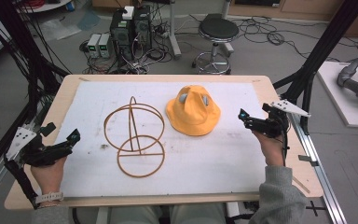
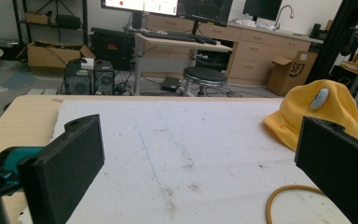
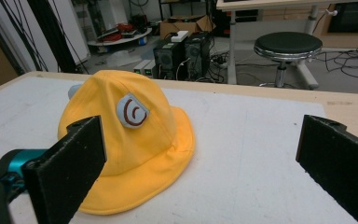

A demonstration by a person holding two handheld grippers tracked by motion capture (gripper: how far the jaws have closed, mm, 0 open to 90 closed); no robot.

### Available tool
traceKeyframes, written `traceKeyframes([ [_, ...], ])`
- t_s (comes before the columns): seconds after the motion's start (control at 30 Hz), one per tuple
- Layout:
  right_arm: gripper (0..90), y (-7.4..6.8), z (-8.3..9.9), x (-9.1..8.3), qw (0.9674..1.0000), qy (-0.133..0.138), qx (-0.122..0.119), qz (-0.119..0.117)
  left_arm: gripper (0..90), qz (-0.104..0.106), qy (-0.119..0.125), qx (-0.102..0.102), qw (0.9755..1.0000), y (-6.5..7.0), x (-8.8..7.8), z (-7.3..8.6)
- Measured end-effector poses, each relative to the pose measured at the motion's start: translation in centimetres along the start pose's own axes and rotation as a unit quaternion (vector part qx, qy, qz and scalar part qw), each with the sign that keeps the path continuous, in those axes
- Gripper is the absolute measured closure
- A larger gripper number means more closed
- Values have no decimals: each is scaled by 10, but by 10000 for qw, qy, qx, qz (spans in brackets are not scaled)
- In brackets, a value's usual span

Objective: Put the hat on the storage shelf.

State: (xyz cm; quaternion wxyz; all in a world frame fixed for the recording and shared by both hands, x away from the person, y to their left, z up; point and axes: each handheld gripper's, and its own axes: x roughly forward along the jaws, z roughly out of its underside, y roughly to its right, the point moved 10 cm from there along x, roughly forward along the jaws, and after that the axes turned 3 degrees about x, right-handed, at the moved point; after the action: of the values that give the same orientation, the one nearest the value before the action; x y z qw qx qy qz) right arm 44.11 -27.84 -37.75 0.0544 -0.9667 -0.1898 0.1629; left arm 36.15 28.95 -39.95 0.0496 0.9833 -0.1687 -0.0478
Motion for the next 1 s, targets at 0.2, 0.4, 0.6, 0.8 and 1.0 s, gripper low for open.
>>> traceKeyframes([
  [0.2,11,-2,1,1,10000,-21,9,-17,17,-8,23,-7,10000,0,-1,-1],
  [0.4,11,-3,3,5,10000,-84,9,-4,17,-1,7,4,10000,1,-1,0],
  [0.6,11,-6,5,9,9998,-167,-67,-30,17,-7,12,-33,10000,-1,-2,1],
  [0.8,11,-11,5,16,9997,-170,-154,-101,17,-15,-21,-34,10000,-2,-3,3],
  [1.0,11,-14,2,21,9996,-186,-112,-168,17,-66,-22,-38,10000,-3,-5,4],
])
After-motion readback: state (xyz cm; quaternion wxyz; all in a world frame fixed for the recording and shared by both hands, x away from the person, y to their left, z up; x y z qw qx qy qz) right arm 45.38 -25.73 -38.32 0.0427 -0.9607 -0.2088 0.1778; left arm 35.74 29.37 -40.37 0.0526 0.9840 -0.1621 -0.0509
